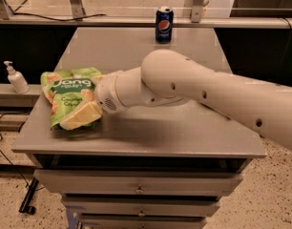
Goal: Move green rice chip bag near pepsi can
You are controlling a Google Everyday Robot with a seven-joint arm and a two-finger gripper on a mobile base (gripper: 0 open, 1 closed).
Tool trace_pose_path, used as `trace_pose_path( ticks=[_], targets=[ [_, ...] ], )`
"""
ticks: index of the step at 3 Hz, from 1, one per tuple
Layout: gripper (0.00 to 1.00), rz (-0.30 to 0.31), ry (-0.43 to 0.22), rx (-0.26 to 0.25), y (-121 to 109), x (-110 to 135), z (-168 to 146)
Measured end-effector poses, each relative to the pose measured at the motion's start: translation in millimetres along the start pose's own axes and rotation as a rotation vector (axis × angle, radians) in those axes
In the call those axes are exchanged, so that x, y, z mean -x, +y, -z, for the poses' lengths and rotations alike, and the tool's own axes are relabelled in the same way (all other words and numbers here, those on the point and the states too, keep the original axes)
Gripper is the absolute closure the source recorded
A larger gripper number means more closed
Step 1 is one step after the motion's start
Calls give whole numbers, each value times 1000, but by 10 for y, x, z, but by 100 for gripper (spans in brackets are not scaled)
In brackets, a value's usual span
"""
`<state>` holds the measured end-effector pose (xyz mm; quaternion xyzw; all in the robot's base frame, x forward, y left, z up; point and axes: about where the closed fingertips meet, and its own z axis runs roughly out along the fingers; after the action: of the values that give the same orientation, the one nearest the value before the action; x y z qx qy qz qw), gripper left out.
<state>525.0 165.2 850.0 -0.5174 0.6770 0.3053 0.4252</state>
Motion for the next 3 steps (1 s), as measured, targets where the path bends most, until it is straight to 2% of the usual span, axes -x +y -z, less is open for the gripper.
trace_pose_path(
  ticks=[1, 2, 3],
  targets=[
    [40, -23, 18, -45, 11, -163, 95],
    [62, -13, 35, -85, -23, -190, 271],
    [86, 64, 54, -122, -109, 57, 525]
  ],
)
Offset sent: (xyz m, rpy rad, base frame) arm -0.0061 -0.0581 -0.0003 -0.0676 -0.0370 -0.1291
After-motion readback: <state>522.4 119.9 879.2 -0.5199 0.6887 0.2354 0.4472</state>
